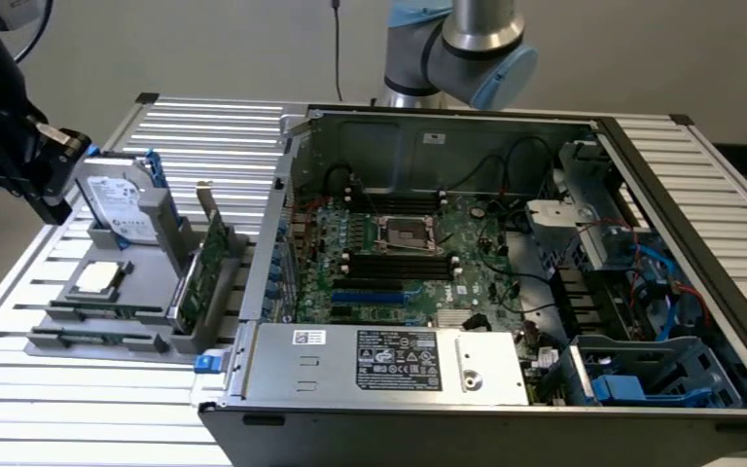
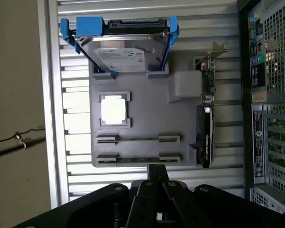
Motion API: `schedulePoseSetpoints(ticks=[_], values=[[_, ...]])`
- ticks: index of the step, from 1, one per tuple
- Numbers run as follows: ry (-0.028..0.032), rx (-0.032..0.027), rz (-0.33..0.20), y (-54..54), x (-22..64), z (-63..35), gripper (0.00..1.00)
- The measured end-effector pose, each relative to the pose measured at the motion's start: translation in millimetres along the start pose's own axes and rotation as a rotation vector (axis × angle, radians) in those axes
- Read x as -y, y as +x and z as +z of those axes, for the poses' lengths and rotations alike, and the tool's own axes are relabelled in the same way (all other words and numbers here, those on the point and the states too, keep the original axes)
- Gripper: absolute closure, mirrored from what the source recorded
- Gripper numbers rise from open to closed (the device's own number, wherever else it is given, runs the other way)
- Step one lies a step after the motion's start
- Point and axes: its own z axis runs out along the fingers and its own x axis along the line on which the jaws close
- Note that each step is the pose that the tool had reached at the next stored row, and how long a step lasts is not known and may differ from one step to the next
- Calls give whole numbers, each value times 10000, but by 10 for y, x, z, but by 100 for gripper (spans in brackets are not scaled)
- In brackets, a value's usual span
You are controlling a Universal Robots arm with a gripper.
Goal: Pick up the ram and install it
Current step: 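Reach for the ram, then pick up the ram and move it above insertion slot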
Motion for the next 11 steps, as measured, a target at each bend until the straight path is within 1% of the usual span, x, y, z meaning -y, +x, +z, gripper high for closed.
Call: schedulePoseSetpoints(ticks=[11], values=[[0, 0, -1, 0, 0, 0, 89]])
